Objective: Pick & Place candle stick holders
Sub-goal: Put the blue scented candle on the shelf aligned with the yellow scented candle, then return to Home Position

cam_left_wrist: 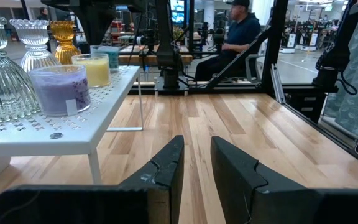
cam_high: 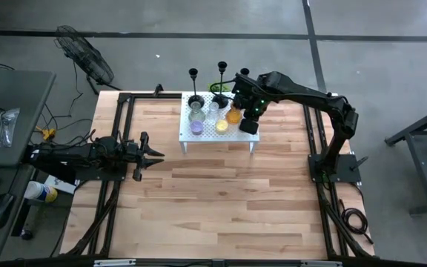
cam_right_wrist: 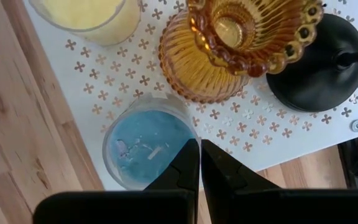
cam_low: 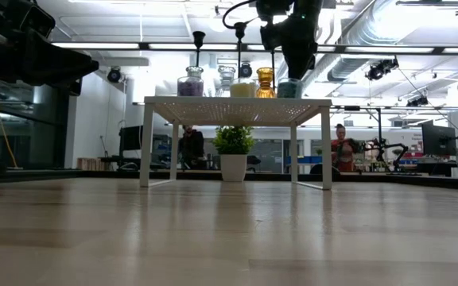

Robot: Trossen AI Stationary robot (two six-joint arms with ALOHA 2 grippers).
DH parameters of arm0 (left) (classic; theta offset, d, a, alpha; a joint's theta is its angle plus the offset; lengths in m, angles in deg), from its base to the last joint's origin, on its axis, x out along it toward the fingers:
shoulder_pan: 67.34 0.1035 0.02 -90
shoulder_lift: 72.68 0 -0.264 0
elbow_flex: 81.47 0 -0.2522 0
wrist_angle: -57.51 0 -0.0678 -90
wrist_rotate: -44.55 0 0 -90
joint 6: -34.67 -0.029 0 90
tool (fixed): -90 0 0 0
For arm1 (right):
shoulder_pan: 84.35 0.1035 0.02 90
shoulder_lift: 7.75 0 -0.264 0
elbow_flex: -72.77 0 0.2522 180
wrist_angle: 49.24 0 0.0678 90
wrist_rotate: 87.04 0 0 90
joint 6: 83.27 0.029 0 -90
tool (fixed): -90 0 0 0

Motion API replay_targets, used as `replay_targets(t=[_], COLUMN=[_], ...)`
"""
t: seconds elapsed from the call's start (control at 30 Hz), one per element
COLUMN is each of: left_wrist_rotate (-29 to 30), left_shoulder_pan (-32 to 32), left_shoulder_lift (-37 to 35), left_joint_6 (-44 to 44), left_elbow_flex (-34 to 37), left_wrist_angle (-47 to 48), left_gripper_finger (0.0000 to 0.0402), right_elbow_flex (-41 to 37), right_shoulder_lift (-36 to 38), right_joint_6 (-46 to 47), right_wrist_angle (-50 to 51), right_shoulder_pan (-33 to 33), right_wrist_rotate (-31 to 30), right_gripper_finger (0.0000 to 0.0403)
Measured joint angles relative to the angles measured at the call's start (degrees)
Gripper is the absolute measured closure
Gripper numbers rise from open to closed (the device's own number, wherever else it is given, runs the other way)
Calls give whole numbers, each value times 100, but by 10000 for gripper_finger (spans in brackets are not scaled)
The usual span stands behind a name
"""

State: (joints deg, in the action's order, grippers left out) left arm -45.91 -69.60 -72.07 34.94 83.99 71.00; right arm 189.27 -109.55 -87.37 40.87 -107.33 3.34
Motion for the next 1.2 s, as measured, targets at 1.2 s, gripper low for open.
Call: replay_targets(t=[1.2], left_wrist_rotate=[-1], left_shoulder_pan=[0], left_shoulder_lift=[0], left_joint_6=[0], left_elbow_flex=[0], left_wrist_angle=[0], left_gripper_finger=[325], right_elbow_flex=[-4], right_shoulder_lift=[513], right_joint_6=[395], right_wrist_angle=[-19], right_shoulder_pan=[256], right_wrist_rotate=[-29], right_gripper_finger=[251])
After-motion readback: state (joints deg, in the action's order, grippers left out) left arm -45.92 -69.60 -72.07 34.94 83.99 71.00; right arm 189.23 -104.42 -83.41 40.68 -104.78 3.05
